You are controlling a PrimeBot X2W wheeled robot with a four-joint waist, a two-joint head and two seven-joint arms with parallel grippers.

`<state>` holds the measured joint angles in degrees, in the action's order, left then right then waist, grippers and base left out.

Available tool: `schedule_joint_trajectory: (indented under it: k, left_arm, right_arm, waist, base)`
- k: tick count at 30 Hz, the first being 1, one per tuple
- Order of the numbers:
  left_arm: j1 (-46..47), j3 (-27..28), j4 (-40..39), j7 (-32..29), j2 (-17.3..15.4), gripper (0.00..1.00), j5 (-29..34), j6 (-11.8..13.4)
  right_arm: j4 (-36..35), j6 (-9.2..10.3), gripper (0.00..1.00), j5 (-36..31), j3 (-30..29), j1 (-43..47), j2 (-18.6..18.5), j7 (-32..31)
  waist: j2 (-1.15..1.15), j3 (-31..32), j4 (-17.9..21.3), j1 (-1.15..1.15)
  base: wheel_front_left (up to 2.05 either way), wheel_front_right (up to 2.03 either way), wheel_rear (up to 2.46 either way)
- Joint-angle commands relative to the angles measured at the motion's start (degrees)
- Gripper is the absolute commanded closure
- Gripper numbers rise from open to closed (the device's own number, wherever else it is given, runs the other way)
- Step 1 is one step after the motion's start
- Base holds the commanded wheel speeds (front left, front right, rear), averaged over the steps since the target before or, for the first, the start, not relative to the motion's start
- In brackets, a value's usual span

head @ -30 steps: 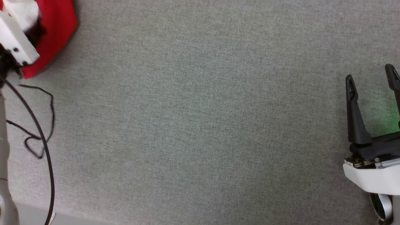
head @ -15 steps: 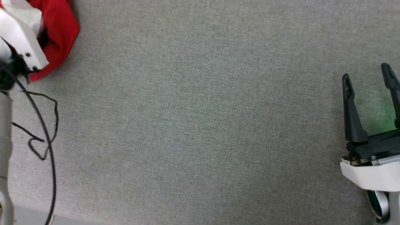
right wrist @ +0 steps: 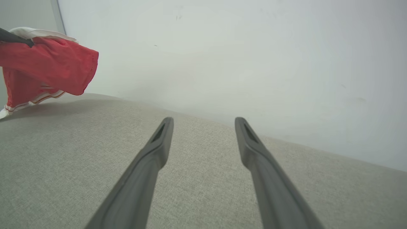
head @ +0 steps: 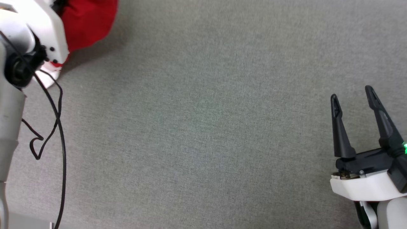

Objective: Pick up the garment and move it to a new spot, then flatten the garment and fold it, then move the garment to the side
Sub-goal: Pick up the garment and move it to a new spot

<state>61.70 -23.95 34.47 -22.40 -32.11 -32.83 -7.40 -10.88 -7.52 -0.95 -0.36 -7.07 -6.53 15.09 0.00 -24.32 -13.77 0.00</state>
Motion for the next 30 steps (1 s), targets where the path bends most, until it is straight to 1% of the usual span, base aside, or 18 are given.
schedule_joint_trajectory:
  k: [1,9,14,17,23,30]
  left_arm:
    - [0.15,-0.65,-1.05,0.44,-0.05,1.0,0.55,0.01]
    - [0.75,-7.28,-11.09,0.47,3.56,1.0,2.6,0.01]
    - [0.64,-12.71,-15.82,0.53,6.42,1.0,3.54,0.01]
    - [0.69,-17.01,-17.41,1.1,8.73,1.0,3.64,0.01]
    - [1.44,-26.42,-17.27,3.58,13.74,1.0,2.57,0.01]
    - [0.05,-37.93,-12.59,7.65,20.17,1.0,-0.23,0.01]
  right_arm:
    - [0.19,0.06,0.0,0.34,0.09,0.57,0.54,0.12]
    - [1.11,0.06,0.0,0.68,-0.08,1.29,2.56,0.12]
    - [1.49,0.05,0.0,0.99,-0.2,0.48,3.22,0.12]
    - [1.72,0.06,0.0,1.36,-0.58,0.06,3.52,0.11]
    - [2.06,0.06,0.0,2.44,-1.76,0.01,3.69,0.12]
    - [2.07,0.06,0.0,4.59,-3.55,-0.54,3.73,0.12]
  waist:
    - [0.0,2.72,0.23,0.0]
    - [0.0,6.68,3.43,0.0]
    - [0.0,7.32,7.02,0.0]
    - [0.0,7.47,9.38,0.0]
    - [0.0,7.18,14.03,0.0]
    - [0.0,5.47,17.63,0.0]
  base:
    - [0.0,0.0,0.0]
    - [0.0,0.0,0.0]
    - [0.0,0.0,0.0]
    - [0.0,0.0,0.0]
    - [0.0,0.0,0.0]
    - [0.0,0.0,0.0]
